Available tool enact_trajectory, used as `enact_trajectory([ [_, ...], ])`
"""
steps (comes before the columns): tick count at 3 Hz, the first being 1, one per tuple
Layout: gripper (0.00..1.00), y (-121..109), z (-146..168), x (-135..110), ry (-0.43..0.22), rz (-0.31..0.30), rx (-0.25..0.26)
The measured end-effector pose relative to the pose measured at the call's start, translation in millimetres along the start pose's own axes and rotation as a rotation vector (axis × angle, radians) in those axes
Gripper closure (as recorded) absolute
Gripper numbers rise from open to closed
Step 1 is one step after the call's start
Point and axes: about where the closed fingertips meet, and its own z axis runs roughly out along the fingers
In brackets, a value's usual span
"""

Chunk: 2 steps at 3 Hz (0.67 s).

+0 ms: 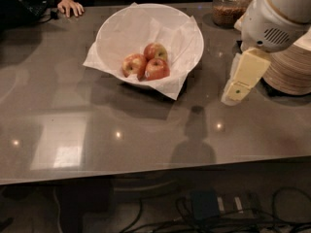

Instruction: Pick apple from white bowl

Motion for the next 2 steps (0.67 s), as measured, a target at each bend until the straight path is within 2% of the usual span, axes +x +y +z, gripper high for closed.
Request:
enact_trajectory([
  [2,0.00,-46,32,-61,-0.125,0.084,0.052],
])
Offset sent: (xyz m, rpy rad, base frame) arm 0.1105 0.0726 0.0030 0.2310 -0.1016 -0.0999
